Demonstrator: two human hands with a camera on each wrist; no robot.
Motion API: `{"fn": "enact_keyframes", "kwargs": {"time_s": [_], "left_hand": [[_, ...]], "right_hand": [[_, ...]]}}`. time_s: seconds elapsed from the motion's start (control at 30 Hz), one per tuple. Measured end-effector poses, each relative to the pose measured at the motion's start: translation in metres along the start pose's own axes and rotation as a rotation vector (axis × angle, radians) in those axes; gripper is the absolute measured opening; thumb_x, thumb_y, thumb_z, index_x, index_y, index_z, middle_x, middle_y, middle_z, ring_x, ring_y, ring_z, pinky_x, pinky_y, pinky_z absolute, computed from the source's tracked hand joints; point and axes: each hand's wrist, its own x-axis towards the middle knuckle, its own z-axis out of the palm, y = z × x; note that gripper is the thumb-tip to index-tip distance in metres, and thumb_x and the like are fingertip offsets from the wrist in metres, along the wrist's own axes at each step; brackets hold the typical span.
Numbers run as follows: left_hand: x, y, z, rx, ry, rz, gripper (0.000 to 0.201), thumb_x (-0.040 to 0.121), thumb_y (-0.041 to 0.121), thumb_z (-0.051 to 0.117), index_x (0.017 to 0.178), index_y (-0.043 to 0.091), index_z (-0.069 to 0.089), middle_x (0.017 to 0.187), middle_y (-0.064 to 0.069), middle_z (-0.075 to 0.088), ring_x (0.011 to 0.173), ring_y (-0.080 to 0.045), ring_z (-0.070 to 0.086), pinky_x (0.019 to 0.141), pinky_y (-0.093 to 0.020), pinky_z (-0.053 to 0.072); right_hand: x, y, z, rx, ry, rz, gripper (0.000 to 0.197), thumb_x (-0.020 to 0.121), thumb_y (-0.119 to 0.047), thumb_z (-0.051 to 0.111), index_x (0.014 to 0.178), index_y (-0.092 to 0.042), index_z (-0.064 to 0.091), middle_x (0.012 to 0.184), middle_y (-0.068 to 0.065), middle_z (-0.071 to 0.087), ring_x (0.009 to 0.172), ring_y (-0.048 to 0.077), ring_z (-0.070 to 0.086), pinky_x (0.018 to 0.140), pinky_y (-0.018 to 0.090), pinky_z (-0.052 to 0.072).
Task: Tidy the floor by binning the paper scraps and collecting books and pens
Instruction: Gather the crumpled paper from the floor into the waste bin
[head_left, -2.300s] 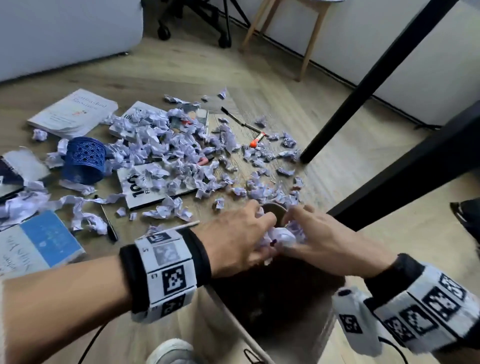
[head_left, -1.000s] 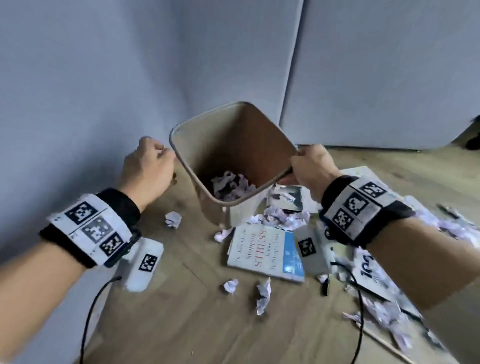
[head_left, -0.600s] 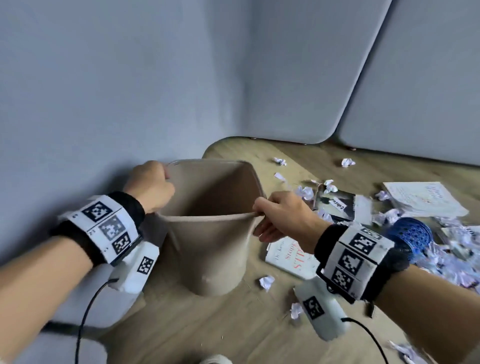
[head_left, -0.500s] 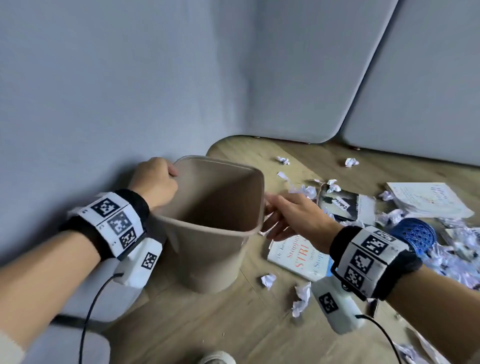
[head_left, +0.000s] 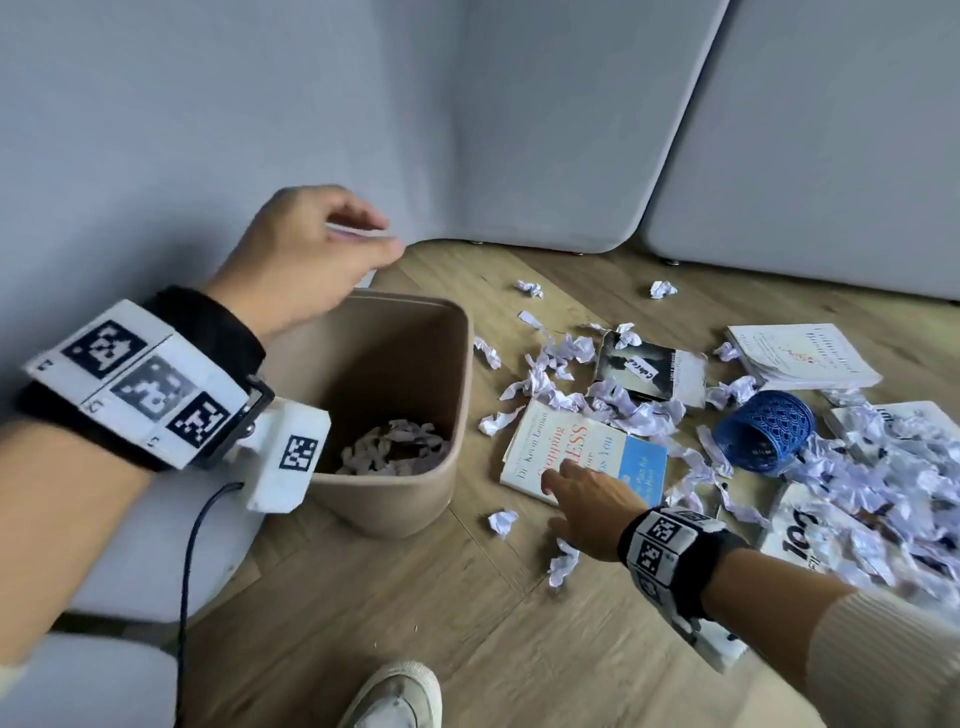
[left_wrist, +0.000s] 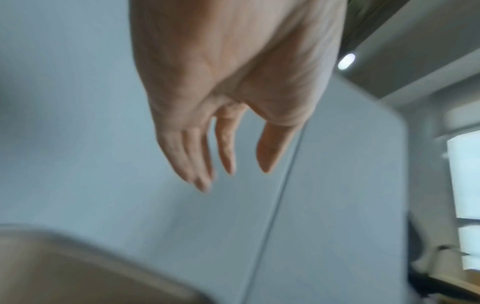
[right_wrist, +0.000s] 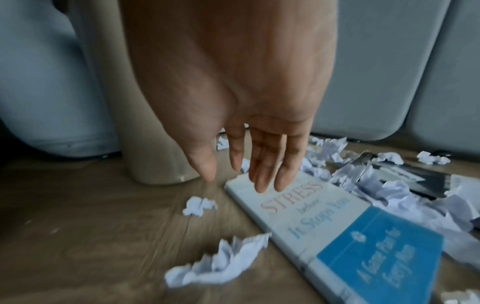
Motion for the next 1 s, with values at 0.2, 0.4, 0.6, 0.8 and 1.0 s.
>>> {"fn": "enact_keyframes", "kwargs": {"time_s": [0.2, 0.4, 0.6, 0.8, 1.0], "left_hand": [[-0.076, 0.064, 0.112, 0.051, -0.849, 0.200, 0.034, 0.080, 0.050, 0.069, 0.096, 0.020, 0.068, 0.090, 0.001, 0.072, 0.084, -0.016, 0.069, 0.082, -0.037, 0.056], [-0.109, -0.028, 0.207, 0.479, -0.946, -0.080, 0.060, 0.082, 0.055, 0.061, 0.123, 0.012, 0.047, 0.127, -0.010, 0.052, 0.115, -0.028, 0.052, 0.091, -0.032, 0.045], [-0.110, -0.102, 0.248, 0.707, -0.842, -0.055, 0.069, 0.084, 0.039, 0.069, 0.137, 0.019, 0.030, 0.129, -0.015, 0.030, 0.112, -0.032, 0.049, 0.094, -0.037, 0.044], [-0.089, -0.135, 0.273, 0.623, -0.841, -0.029, 0.029, 0.089, 0.014, 0.060, 0.115, 0.011, 0.048, 0.121, -0.014, 0.045, 0.101, -0.028, 0.060, 0.091, -0.035, 0.049], [-0.081, -0.119, 0.280, 0.490, -0.811, 0.031, 0.013, 0.088, 0.003, 0.049, 0.097, 0.012, 0.052, 0.114, -0.010, 0.058, 0.107, -0.025, 0.055, 0.088, -0.030, 0.046]], "right_hand": [[-0.015, -0.005, 0.040, -0.138, -0.131, -0.136, 0.045, 0.080, -0.031, 0.065, 0.124, -0.036, 0.052, 0.136, 0.004, 0.041, 0.113, 0.035, 0.054, 0.085, 0.044, 0.050], [-0.041, 0.028, 0.069, -0.002, -0.119, -0.254, 0.043, 0.077, -0.003, 0.061, 0.117, -0.018, 0.058, 0.113, 0.015, 0.059, 0.098, 0.034, 0.060, 0.072, 0.037, 0.051], [-0.078, 0.077, 0.079, 0.097, -0.031, 0.121, 0.021, 0.095, -0.017, 0.043, 0.114, -0.011, 0.049, 0.114, 0.006, 0.049, 0.102, 0.024, 0.053, 0.070, 0.026, 0.031], [-0.101, 0.116, 0.054, 0.212, 0.032, 0.412, 0.011, 0.086, -0.021, 0.056, 0.089, -0.014, 0.048, 0.097, -0.001, 0.040, 0.079, 0.022, 0.053, 0.067, 0.032, 0.045], [-0.095, 0.143, 0.011, 0.270, 0.029, 0.503, 0.008, 0.091, -0.007, 0.047, 0.094, -0.011, 0.042, 0.075, -0.006, 0.047, 0.074, 0.022, 0.052, 0.054, 0.019, 0.034]]}}
